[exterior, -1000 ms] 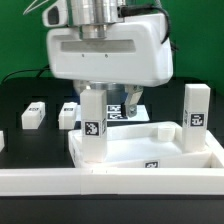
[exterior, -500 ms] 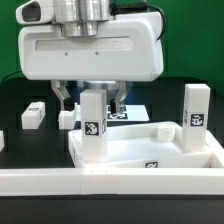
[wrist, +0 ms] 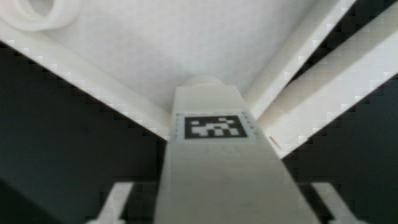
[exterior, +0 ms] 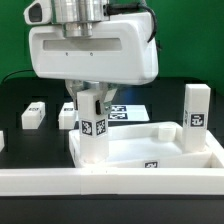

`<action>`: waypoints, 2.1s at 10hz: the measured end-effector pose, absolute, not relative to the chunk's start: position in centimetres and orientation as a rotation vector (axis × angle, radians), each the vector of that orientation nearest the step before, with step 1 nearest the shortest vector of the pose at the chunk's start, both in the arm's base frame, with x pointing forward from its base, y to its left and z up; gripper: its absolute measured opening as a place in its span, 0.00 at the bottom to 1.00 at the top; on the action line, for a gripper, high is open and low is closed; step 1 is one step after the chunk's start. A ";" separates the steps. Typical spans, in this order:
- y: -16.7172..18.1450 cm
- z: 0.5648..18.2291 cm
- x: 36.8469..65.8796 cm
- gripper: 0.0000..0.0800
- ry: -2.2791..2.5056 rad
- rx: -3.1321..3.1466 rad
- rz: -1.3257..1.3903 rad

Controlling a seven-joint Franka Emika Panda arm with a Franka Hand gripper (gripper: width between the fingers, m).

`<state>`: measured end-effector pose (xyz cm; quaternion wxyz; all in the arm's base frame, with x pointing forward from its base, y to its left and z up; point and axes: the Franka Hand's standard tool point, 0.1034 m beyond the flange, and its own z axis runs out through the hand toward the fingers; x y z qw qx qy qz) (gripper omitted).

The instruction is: Assemble desk

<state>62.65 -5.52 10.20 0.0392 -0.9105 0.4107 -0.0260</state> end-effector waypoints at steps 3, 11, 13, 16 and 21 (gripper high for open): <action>-5.7 10.3 62.9 0.36 1.949 -2.341 -0.037; -4.9 10.2 63.2 0.65 2.448 -1.672 0.035; -3.7 10.0 63.2 0.78 2.146 -2.068 -0.003; -2.8 9.6 62.7 0.81 1.773 -2.425 -0.023; -5.1 10.8 63.3 0.81 0.993 -2.886 -0.069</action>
Offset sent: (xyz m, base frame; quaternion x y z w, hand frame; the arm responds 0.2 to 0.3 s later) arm 0.0044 0.0093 0.0029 0.0149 -0.0169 0.4829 0.8754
